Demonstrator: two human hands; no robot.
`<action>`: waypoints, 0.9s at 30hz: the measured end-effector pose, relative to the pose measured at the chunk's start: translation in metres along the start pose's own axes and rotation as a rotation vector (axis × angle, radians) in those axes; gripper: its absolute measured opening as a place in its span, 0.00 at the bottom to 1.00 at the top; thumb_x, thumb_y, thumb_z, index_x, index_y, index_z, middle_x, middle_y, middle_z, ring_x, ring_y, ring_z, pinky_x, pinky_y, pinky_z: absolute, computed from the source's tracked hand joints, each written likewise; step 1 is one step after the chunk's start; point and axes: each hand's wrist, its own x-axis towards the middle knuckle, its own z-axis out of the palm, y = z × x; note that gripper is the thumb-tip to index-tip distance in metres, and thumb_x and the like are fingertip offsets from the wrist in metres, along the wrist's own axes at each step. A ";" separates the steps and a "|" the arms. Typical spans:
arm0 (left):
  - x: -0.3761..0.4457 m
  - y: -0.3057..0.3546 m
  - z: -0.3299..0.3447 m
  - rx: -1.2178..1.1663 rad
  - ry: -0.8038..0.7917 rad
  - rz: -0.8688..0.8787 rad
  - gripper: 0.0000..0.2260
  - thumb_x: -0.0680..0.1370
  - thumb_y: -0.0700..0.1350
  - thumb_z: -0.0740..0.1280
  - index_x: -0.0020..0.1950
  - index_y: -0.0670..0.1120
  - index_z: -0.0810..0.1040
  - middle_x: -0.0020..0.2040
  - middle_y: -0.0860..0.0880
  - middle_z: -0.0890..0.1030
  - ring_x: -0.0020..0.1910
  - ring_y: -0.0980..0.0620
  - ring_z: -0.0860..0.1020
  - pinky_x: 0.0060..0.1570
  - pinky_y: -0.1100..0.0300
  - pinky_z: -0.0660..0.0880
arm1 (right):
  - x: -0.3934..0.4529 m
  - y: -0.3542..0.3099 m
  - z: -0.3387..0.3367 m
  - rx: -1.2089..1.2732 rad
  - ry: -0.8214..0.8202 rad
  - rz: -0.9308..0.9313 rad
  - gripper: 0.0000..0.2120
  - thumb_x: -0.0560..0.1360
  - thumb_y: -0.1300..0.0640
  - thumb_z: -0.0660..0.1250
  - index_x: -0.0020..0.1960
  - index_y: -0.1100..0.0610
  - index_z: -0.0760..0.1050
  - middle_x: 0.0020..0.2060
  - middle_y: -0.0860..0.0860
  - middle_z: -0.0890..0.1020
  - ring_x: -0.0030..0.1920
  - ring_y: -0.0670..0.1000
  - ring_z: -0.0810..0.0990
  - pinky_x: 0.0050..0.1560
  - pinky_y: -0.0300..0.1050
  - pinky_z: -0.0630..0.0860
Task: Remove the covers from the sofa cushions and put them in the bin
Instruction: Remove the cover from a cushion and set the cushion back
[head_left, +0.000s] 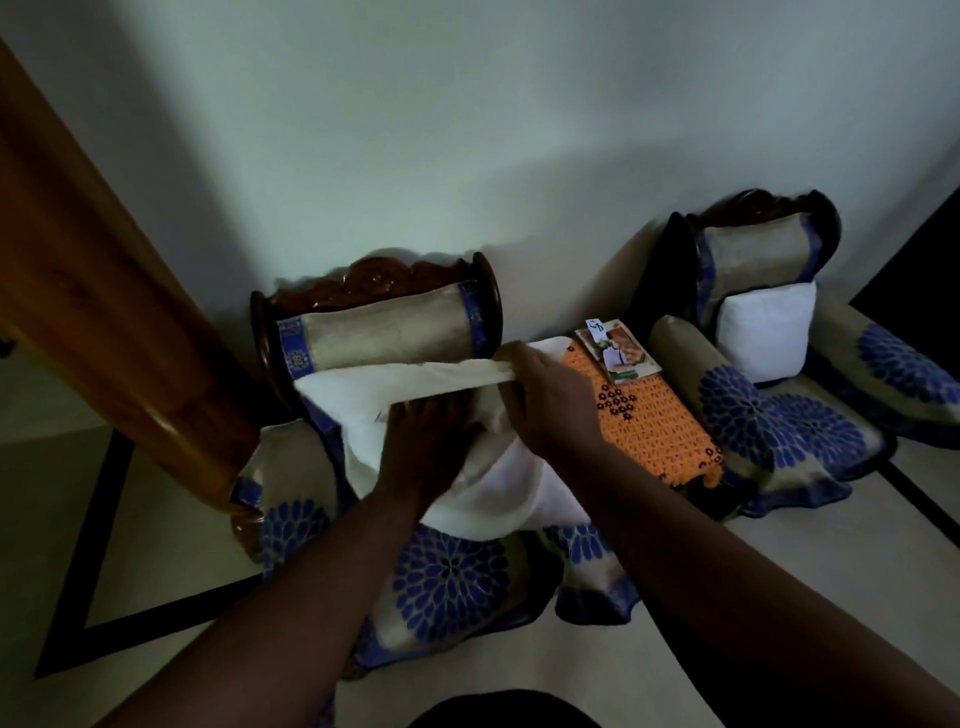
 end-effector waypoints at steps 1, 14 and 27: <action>0.008 -0.002 -0.003 -0.015 -0.019 -0.058 0.25 0.80 0.56 0.64 0.74 0.48 0.70 0.65 0.42 0.78 0.62 0.39 0.77 0.58 0.43 0.74 | -0.003 0.000 0.004 -0.046 -0.041 -0.041 0.14 0.78 0.53 0.67 0.63 0.54 0.76 0.51 0.52 0.84 0.42 0.50 0.81 0.39 0.47 0.78; 0.014 0.024 -0.005 -0.633 -0.276 -0.113 0.36 0.73 0.67 0.66 0.74 0.46 0.69 0.69 0.44 0.75 0.67 0.46 0.75 0.67 0.51 0.71 | -0.013 0.028 0.004 0.371 -0.047 0.305 0.12 0.79 0.61 0.68 0.61 0.50 0.76 0.52 0.46 0.81 0.50 0.41 0.80 0.46 0.41 0.80; 0.018 0.000 -0.012 -0.426 0.204 -0.126 0.13 0.78 0.53 0.64 0.46 0.44 0.79 0.41 0.46 0.84 0.41 0.41 0.82 0.47 0.45 0.74 | -0.047 0.042 0.013 0.708 -0.087 0.483 0.30 0.73 0.64 0.76 0.71 0.53 0.68 0.57 0.48 0.81 0.55 0.45 0.82 0.55 0.42 0.81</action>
